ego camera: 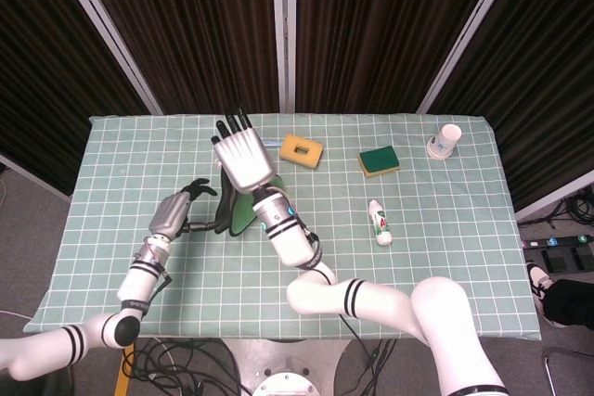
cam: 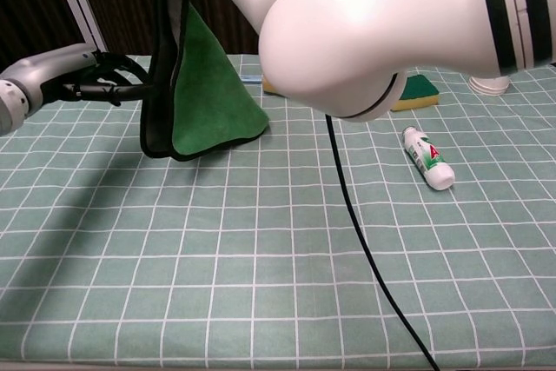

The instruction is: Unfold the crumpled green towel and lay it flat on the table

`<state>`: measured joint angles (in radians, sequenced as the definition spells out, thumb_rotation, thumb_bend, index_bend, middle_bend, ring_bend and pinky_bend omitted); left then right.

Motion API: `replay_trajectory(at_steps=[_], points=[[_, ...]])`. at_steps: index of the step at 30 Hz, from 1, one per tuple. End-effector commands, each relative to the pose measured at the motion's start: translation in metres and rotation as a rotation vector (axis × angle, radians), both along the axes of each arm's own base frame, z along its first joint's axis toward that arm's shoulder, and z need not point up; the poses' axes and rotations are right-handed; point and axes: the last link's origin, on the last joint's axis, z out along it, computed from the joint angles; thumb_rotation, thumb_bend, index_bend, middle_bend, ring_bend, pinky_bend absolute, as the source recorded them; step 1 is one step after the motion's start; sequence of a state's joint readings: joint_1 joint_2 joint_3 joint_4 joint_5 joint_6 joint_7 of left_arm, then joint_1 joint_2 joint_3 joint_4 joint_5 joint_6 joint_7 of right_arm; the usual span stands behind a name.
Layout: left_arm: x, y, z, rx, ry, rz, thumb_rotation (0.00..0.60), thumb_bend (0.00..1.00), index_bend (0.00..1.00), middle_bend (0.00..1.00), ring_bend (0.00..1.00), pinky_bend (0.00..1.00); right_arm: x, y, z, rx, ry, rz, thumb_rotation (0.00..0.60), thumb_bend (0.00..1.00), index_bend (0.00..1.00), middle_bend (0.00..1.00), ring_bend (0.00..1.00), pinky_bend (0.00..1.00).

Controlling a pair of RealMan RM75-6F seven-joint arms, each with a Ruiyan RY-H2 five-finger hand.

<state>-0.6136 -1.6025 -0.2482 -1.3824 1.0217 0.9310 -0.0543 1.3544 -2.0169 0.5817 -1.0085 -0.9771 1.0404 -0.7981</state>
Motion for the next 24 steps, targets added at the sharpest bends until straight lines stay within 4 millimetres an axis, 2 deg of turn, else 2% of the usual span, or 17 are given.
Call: replay_trajectory(at_steps=[1,4,7,20,24], points=[[-0.002,0.001,-0.008,0.006,0.038,0.007,0.343,0.01,0.37,0.24,0.21,0.29,0.000,0.001,0.000,0.006,-0.015,0.001,0.600,0.52,0.72,0.29,0.12,0.07],[-0.004,0.000,-0.015,-0.001,0.058,0.018,0.393,0.03,0.37,0.24,0.21,0.29,-0.002,0.001,0.002,0.008,-0.020,0.002,0.600,0.53,0.72,0.29,0.12,0.07],[-0.008,-0.001,-0.018,-0.005,0.067,0.031,0.417,0.04,0.38,0.24,0.21,0.29,-0.005,0.001,0.004,0.007,-0.020,-0.001,0.600,0.52,0.72,0.29,0.12,0.07],[-0.006,0.001,-0.028,-0.015,0.027,0.071,0.434,0.06,0.43,0.24,0.21,0.29,-0.011,0.004,0.011,0.037,-0.061,-0.007,0.600,0.52,0.72,0.29,0.12,0.07],[-0.006,0.001,-0.032,-0.018,0.007,0.090,0.475,0.10,0.50,0.25,0.21,0.29,-0.013,0.007,0.013,0.041,-0.062,-0.001,0.600,0.52,0.72,0.28,0.12,0.07]])
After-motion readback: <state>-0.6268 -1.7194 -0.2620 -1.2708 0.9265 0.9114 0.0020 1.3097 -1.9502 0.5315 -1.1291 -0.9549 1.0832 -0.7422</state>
